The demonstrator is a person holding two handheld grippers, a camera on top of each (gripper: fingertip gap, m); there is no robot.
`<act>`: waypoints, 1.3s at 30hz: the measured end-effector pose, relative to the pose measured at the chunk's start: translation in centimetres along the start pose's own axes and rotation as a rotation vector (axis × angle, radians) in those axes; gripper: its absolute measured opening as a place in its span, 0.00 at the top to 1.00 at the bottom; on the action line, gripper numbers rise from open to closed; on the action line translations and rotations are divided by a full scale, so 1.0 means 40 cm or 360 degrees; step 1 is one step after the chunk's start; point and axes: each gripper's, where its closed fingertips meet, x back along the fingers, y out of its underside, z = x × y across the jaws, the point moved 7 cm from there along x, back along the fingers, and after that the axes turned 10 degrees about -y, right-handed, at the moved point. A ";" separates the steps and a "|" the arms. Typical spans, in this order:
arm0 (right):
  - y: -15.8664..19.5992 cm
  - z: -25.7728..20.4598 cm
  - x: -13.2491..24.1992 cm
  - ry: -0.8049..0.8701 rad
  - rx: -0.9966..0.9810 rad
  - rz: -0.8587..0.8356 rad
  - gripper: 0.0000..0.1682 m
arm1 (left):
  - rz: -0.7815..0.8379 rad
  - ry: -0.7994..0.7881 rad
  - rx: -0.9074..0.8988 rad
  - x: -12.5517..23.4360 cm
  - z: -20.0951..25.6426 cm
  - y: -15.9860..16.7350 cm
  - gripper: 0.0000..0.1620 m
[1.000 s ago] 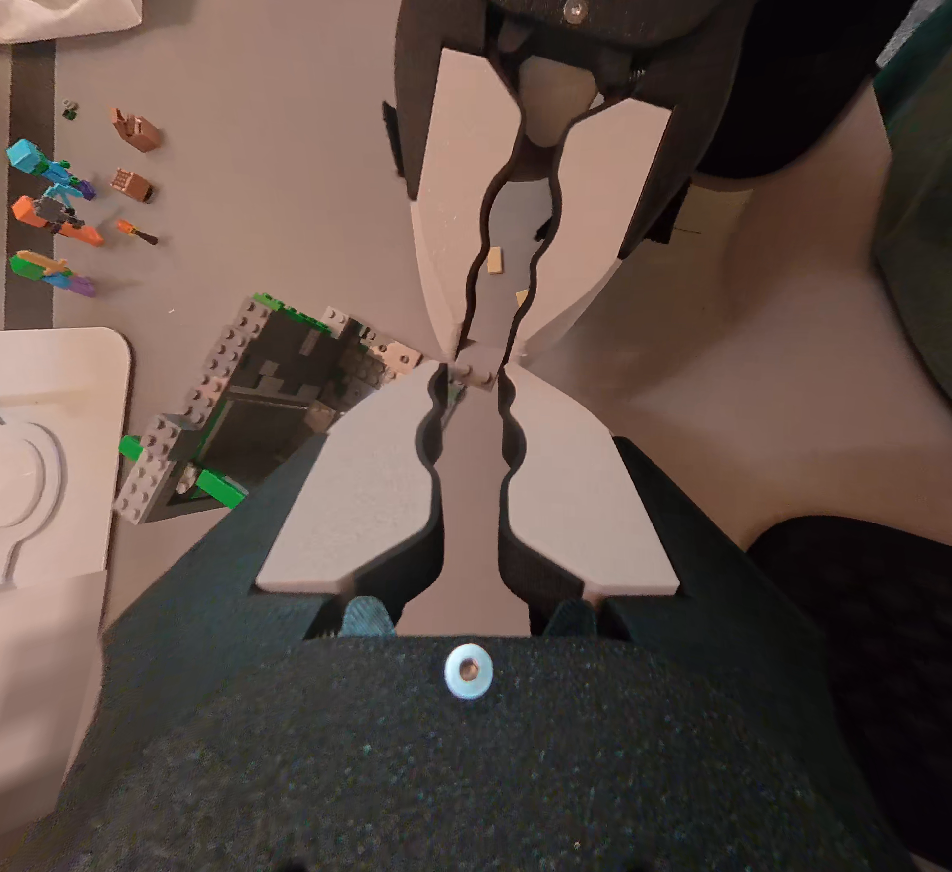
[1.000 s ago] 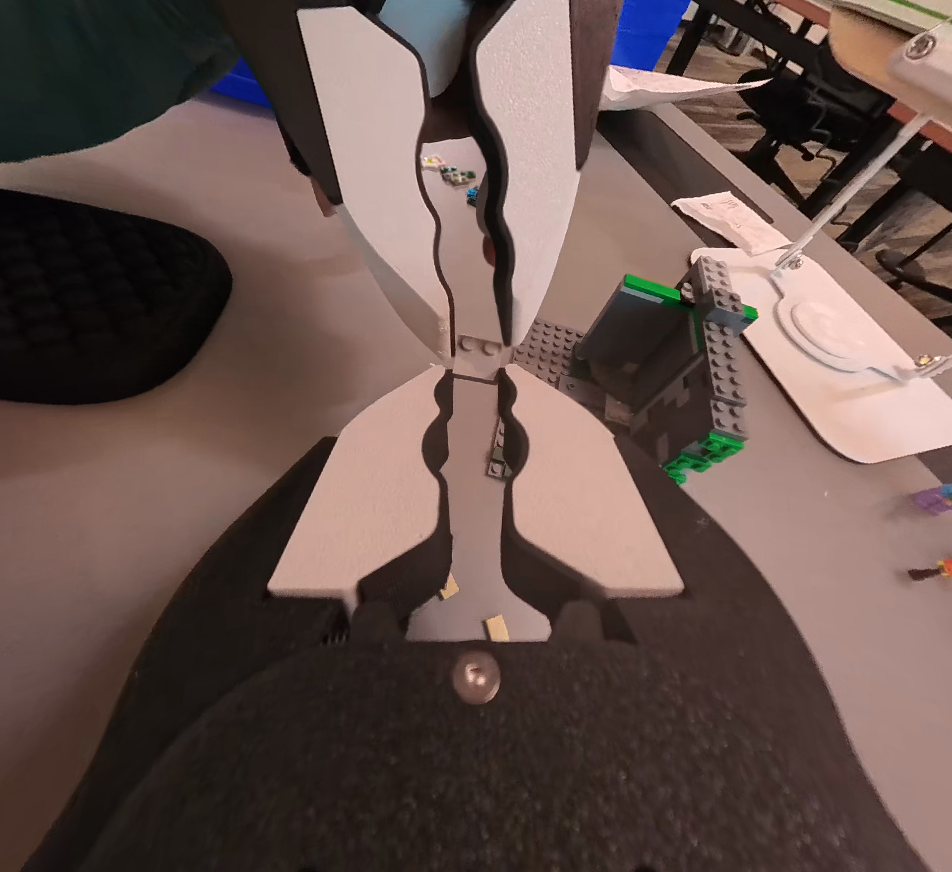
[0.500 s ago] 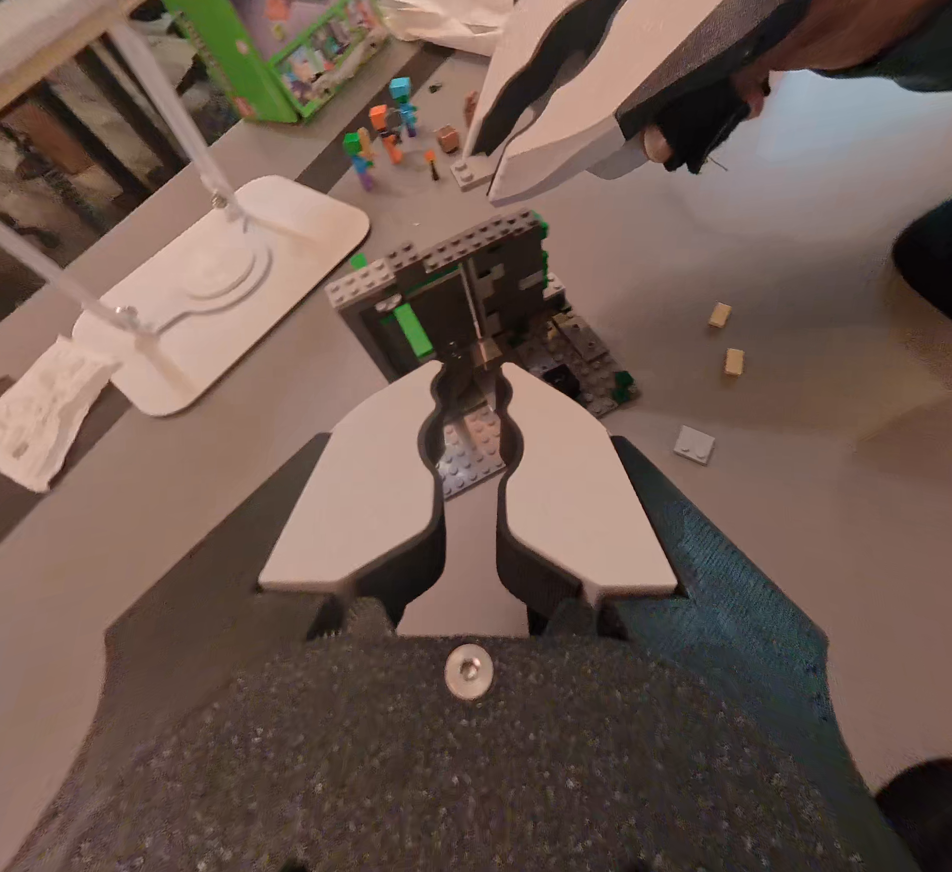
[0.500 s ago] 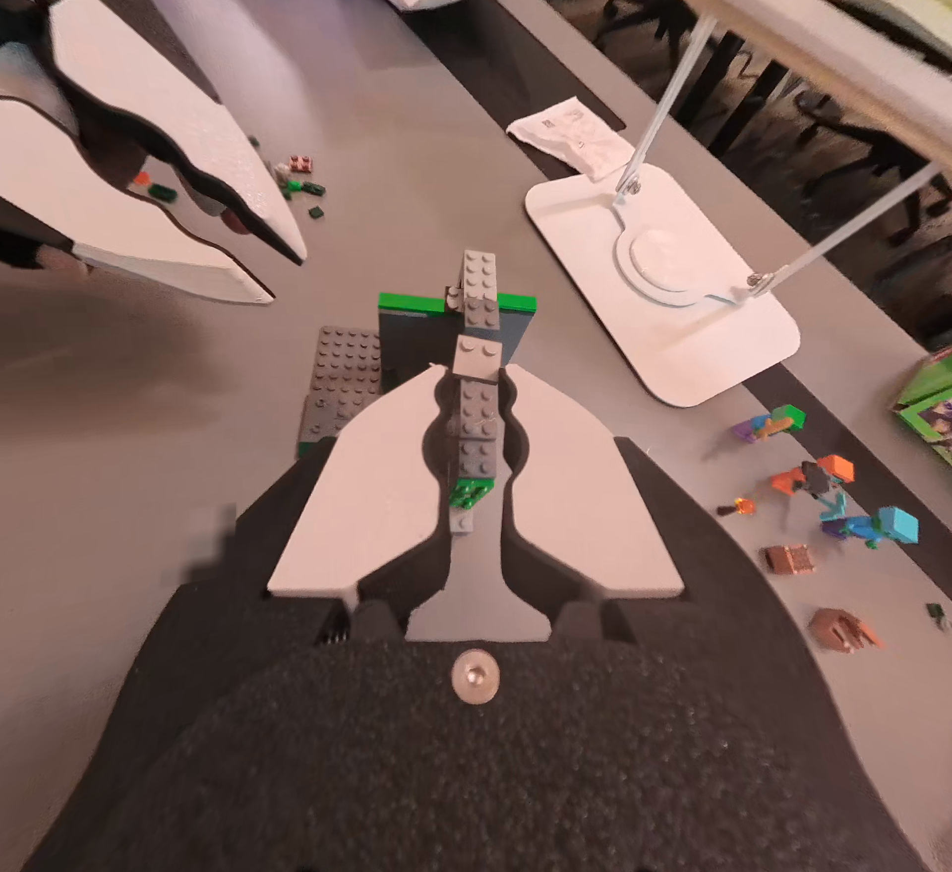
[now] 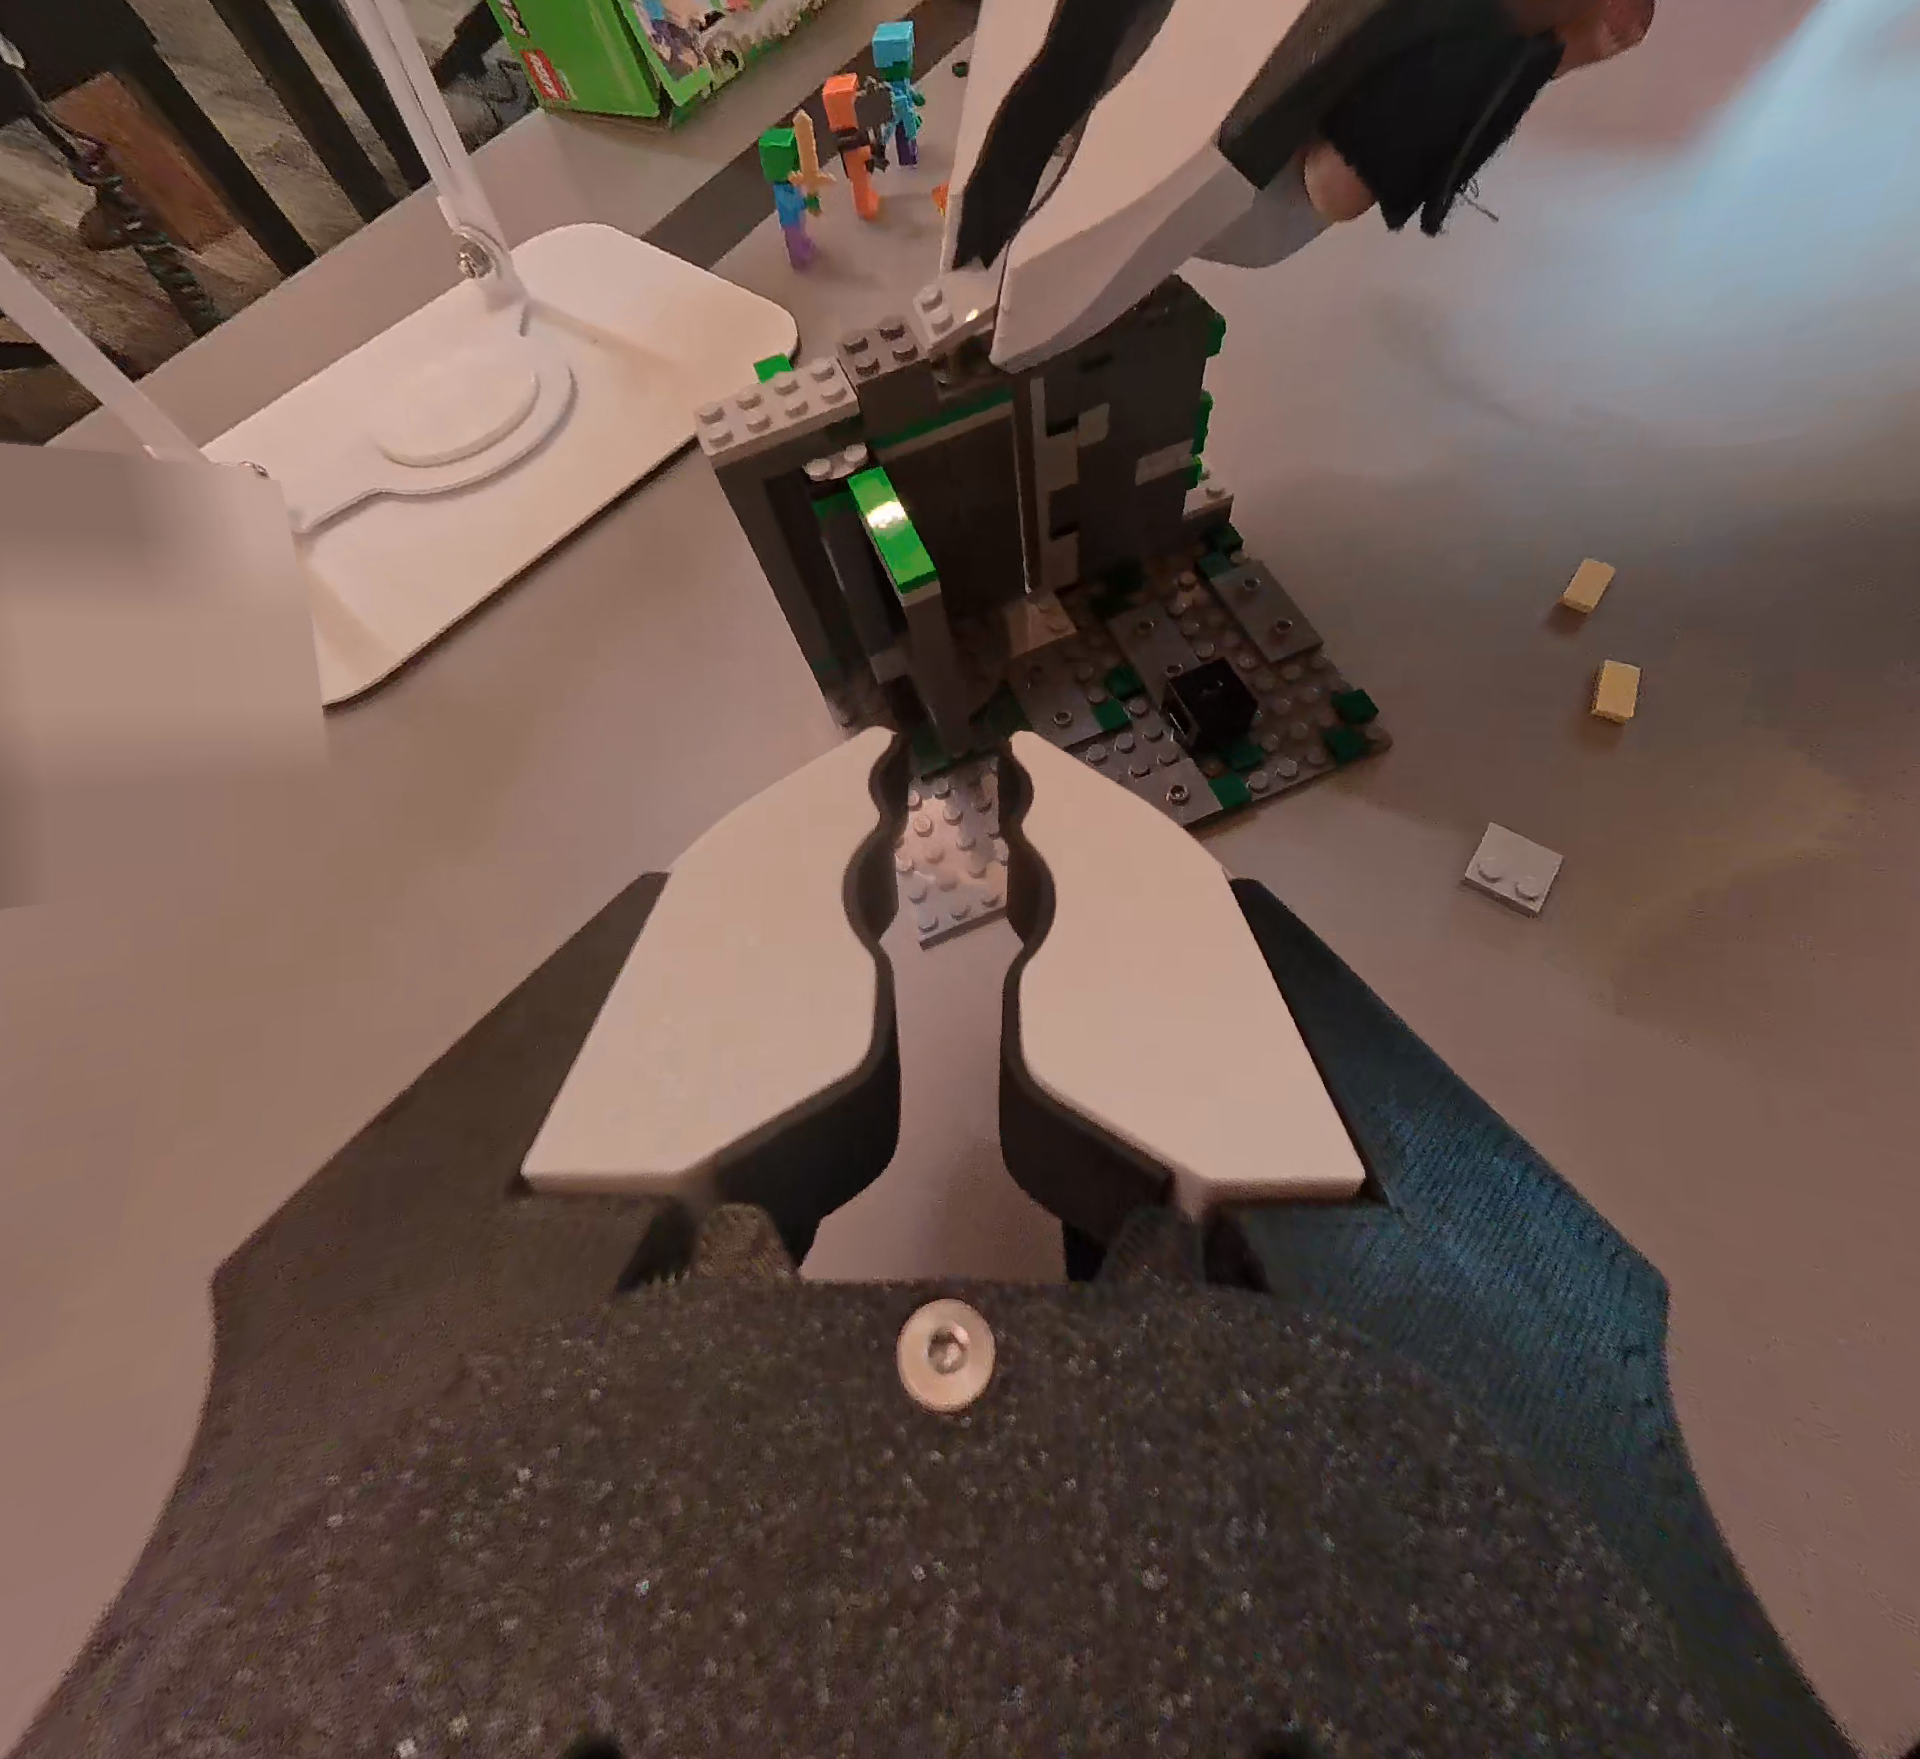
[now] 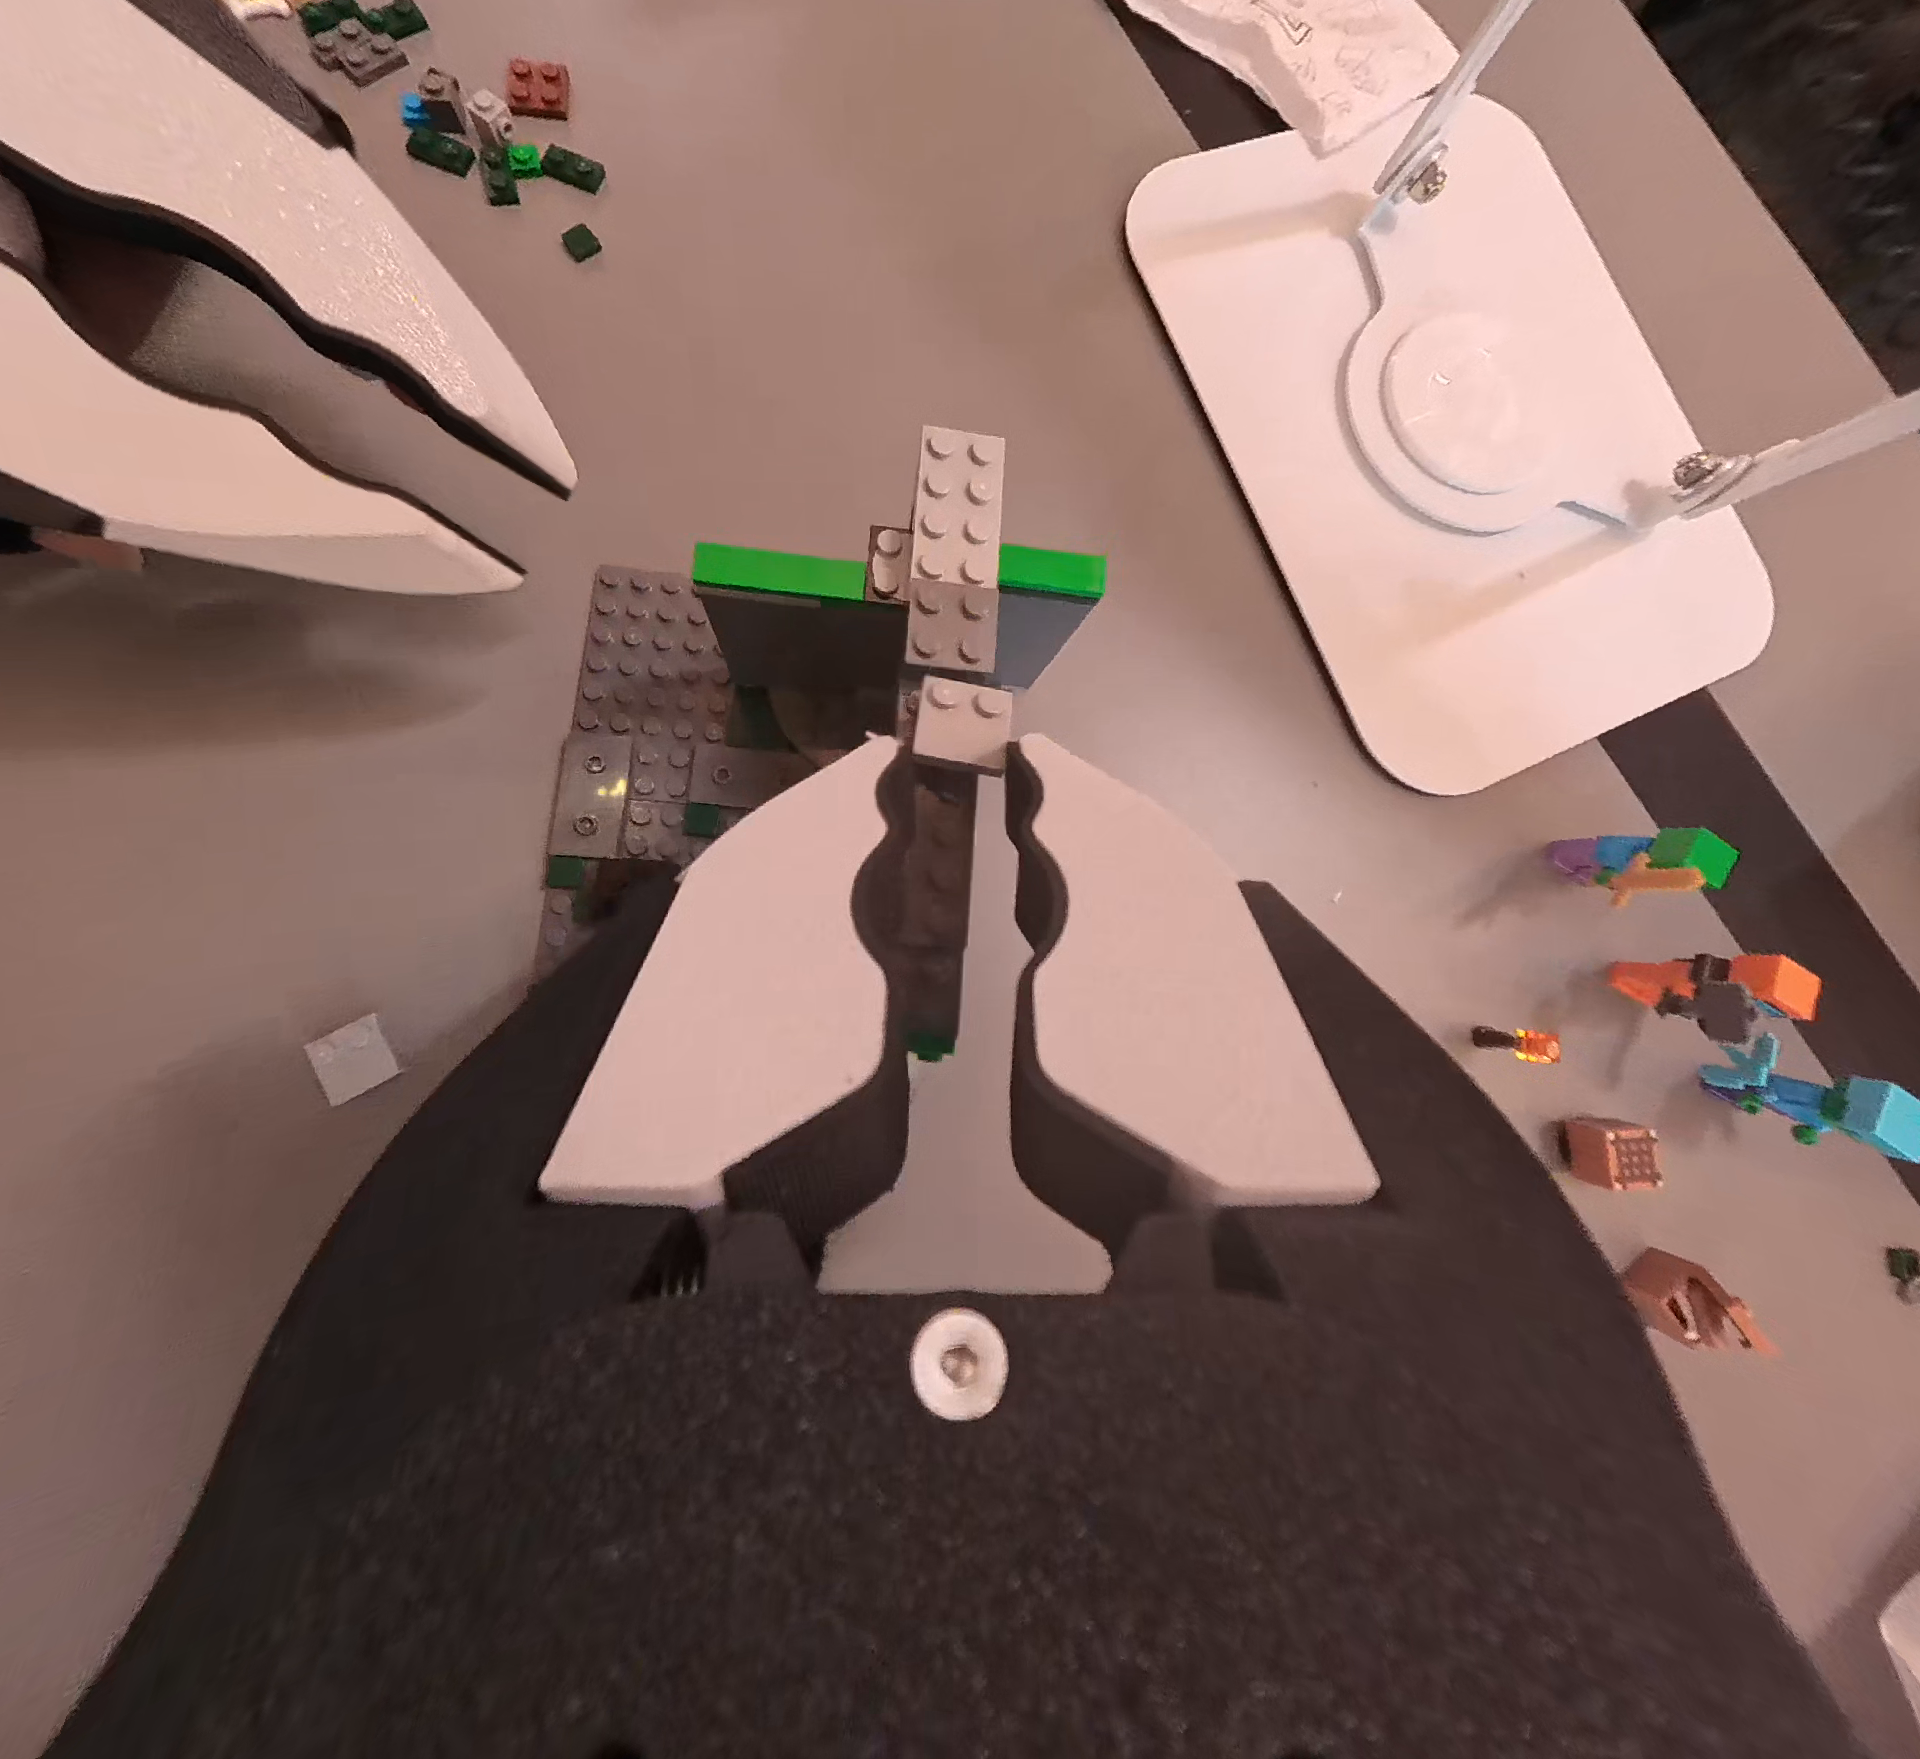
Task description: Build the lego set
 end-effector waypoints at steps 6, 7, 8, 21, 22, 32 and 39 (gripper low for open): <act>-0.012 0.000 -0.004 -0.0027 -0.0022 -0.0085 0.90 | -0.0007 0.0004 0.0005 0.000 0.000 0.003 0.90; -0.014 0.000 -0.005 -0.0032 -0.0026 -0.0096 0.90 | -0.0006 0.0006 0.0007 0.001 0.000 0.003 0.90; -0.015 0.000 -0.006 -0.0037 -0.0033 -0.0108 0.90 | -0.0006 0.0005 0.0009 0.002 -0.001 0.003 0.90; -0.023 0.006 -0.012 -0.0090 -0.0087 -0.0157 0.89 | -0.0018 0.0018 0.0006 0.005 0.000 0.009 0.91; -0.023 0.006 -0.011 -0.0096 -0.0091 -0.0154 0.89 | -0.0018 0.0019 0.0006 0.005 0.001 0.010 0.91; -0.037 0.023 0.002 -0.0194 -0.0163 -0.0075 0.91 | -0.0005 0.0018 0.0011 0.008 0.003 0.006 0.94; -0.037 0.029 -0.006 -0.0226 -0.0178 -0.0120 1.00 | 0.0003 0.0011 -0.0009 0.008 0.006 0.006 0.94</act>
